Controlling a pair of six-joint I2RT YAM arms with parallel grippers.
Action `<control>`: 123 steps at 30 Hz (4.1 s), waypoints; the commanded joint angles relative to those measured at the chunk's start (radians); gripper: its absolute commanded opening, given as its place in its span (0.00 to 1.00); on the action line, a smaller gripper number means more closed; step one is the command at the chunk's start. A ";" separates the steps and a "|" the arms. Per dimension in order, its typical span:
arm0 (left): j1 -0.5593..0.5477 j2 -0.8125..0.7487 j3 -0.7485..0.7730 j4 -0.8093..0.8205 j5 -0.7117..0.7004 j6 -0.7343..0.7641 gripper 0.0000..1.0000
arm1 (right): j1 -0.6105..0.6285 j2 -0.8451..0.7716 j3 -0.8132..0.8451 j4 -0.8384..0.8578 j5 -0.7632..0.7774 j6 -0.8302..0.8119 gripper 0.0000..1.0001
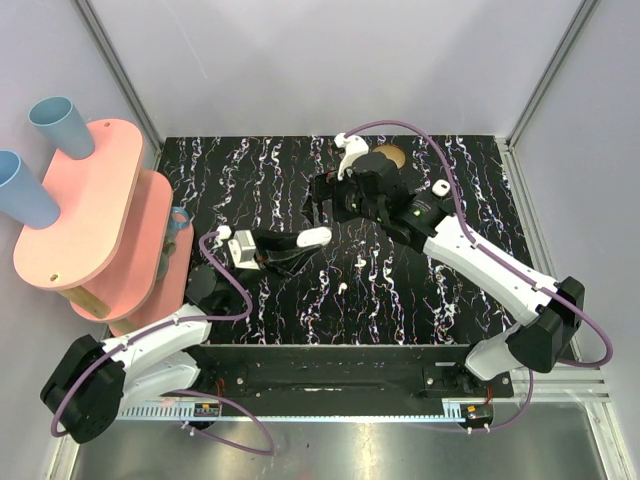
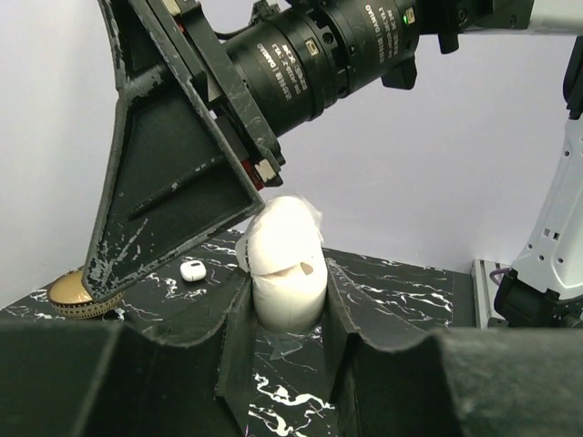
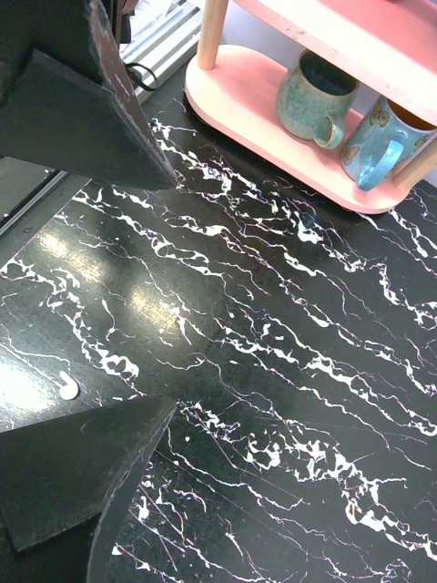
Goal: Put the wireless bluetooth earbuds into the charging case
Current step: Close the charging case, then place the charging case with the earbuds at the center of the board.
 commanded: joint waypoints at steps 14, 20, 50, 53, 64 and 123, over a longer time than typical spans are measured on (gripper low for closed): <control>0.007 -0.047 0.000 -0.016 -0.163 -0.004 0.00 | 0.056 -0.119 -0.092 0.077 0.330 -0.062 1.00; 0.011 -0.044 0.043 -0.164 -0.220 0.004 0.00 | 0.056 -0.218 -0.204 0.261 0.422 -0.061 1.00; 0.114 0.750 0.382 0.011 -0.148 -0.708 0.00 | 0.056 -0.564 -0.658 0.384 0.511 0.181 1.00; 0.106 0.815 0.402 0.029 -0.176 -0.732 0.00 | 0.056 -0.589 -0.669 0.383 0.518 0.161 1.00; 0.099 0.983 0.461 0.025 -0.271 -0.785 0.03 | 0.056 -0.623 -0.683 0.364 0.521 0.123 1.00; 0.185 0.835 0.372 -0.510 -0.417 -0.536 0.68 | 0.047 -0.557 -0.629 0.338 0.636 0.033 1.00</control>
